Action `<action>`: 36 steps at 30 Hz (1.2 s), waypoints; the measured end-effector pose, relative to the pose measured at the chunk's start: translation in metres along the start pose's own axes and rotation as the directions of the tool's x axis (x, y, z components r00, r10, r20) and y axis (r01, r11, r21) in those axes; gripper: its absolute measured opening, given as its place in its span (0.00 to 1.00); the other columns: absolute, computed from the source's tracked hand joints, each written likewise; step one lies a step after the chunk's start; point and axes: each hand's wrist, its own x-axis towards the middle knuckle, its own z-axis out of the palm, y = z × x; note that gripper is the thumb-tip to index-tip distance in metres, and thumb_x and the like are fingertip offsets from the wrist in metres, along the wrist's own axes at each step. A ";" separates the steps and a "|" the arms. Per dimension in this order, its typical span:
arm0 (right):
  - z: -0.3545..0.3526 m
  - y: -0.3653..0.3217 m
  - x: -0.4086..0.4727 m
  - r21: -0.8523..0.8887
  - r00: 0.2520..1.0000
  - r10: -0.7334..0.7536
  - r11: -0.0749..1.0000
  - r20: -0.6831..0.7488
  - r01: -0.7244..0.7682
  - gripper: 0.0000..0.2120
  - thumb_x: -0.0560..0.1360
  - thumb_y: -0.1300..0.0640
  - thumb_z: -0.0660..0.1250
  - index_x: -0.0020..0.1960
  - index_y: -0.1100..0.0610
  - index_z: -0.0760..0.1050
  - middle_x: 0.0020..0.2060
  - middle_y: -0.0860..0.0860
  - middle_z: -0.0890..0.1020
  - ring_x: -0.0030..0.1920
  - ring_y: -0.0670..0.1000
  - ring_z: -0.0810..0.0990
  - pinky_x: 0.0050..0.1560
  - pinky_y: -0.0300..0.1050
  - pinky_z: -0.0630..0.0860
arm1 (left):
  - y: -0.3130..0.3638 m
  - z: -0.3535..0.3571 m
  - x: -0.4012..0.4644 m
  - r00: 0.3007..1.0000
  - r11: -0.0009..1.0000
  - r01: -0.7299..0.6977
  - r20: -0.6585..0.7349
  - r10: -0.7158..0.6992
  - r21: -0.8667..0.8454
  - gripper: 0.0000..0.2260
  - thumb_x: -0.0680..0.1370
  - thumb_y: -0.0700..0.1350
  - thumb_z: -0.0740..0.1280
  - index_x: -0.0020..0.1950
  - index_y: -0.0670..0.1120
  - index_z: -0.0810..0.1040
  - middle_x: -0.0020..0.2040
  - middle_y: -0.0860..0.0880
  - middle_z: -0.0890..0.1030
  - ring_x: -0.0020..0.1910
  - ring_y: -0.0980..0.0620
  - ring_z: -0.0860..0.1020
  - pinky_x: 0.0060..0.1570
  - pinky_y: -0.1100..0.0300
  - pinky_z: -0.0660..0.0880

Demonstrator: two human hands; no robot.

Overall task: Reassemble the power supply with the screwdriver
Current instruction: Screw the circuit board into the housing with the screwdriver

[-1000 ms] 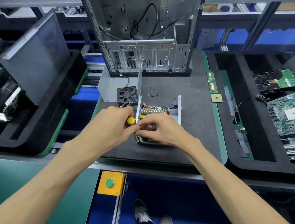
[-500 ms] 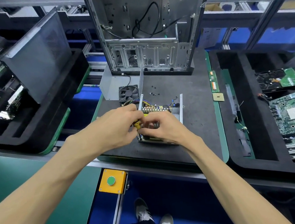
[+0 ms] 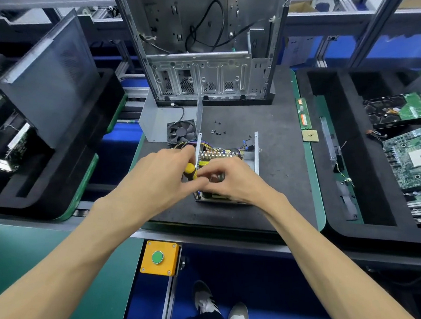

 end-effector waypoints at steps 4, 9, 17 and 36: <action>0.000 -0.001 0.001 -0.011 1.000 -0.011 1.000 0.004 0.011 0.10 0.72 0.43 0.76 0.52 0.43 0.86 0.39 0.44 0.83 0.39 0.48 0.77 0.40 0.47 0.74 | -0.003 0.000 0.004 1.000 0.999 -0.018 -0.018 0.018 -0.026 0.11 0.79 0.57 0.66 0.51 0.50 0.77 0.42 0.52 0.80 0.41 0.48 0.77 0.41 0.52 0.74; -0.001 0.000 0.001 -0.022 1.000 0.004 1.000 -0.005 -0.004 0.10 0.71 0.43 0.76 0.51 0.44 0.85 0.40 0.45 0.84 0.42 0.47 0.78 0.43 0.46 0.75 | -0.005 -0.003 0.005 0.991 0.991 -0.121 0.058 0.125 -0.065 0.06 0.79 0.46 0.70 0.55 0.52 0.79 0.46 0.57 0.71 0.43 0.54 0.72 0.43 0.58 0.69; 0.001 -0.001 0.000 0.001 1.000 0.008 1.000 0.006 -0.008 0.07 0.71 0.42 0.76 0.46 0.41 0.81 0.35 0.41 0.81 0.36 0.45 0.77 0.39 0.42 0.74 | 0.002 0.000 0.000 0.993 0.993 0.117 -0.009 -0.117 -0.027 0.14 0.78 0.60 0.67 0.48 0.50 0.72 0.38 0.50 0.79 0.39 0.45 0.78 0.42 0.49 0.77; 0.002 0.001 0.001 -0.014 0.999 -0.032 0.999 0.012 0.032 0.06 0.70 0.39 0.74 0.44 0.36 0.80 0.34 0.38 0.79 0.36 0.45 0.75 0.37 0.40 0.69 | 0.008 -0.011 0.004 0.983 0.998 -0.052 0.174 0.055 -0.023 0.03 0.80 0.47 0.67 0.52 0.51 0.75 0.49 0.52 0.77 0.48 0.47 0.76 0.49 0.49 0.75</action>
